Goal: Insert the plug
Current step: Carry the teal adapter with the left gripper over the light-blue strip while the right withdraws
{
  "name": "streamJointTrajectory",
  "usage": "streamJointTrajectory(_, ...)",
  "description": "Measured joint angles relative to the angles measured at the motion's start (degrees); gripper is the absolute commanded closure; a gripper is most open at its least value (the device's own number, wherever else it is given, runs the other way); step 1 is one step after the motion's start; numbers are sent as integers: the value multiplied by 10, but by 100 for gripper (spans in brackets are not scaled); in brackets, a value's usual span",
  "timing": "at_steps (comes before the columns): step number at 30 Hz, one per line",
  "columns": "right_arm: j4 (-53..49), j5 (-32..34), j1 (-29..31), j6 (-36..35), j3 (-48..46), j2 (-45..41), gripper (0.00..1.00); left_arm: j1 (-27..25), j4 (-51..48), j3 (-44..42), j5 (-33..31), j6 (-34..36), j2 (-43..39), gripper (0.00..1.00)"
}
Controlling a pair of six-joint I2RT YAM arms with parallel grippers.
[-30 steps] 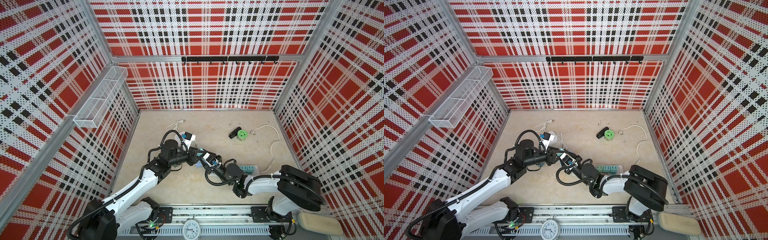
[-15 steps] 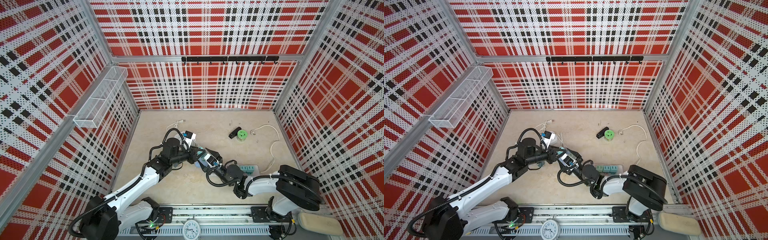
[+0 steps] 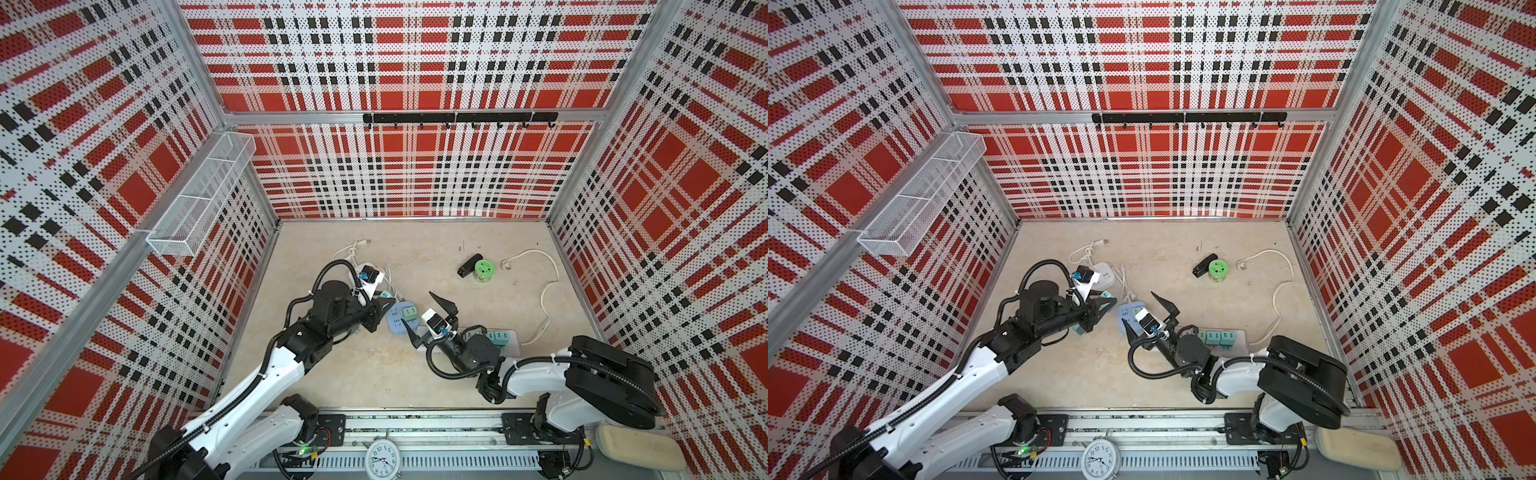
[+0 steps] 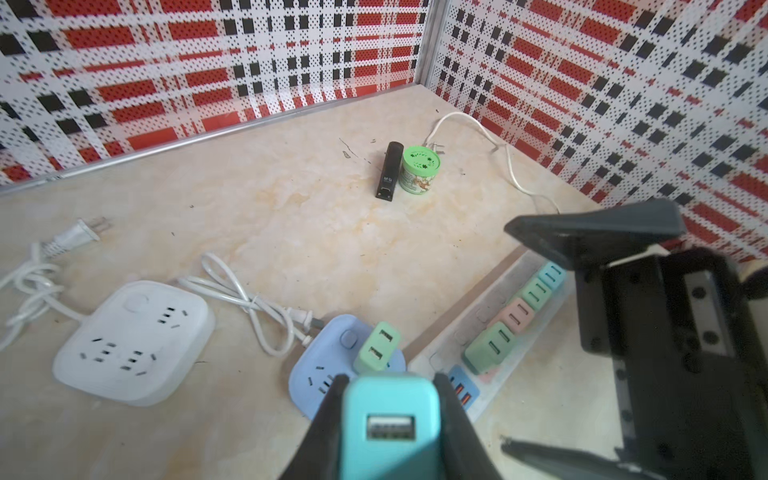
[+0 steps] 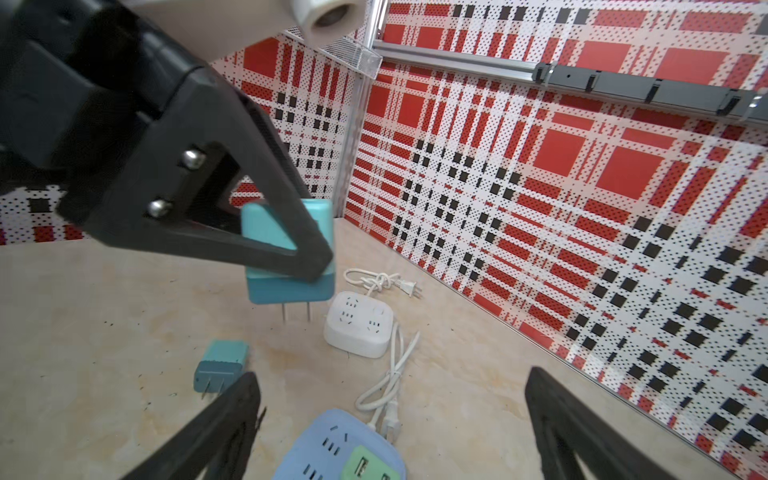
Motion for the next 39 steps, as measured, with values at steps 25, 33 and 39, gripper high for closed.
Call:
streamJointTrajectory(25,-214,176,-181,126,-60,-246,0,-60,-71,20,-102,226,148,100)
streamJointTrajectory(33,-297,191,-249,169,-87,-302,0,-60,-64,54,-93,267,225,100)
streamJointTrajectory(39,-332,182,-296,198,-102,-330,0,-53,-55,68,-73,287,266,100)
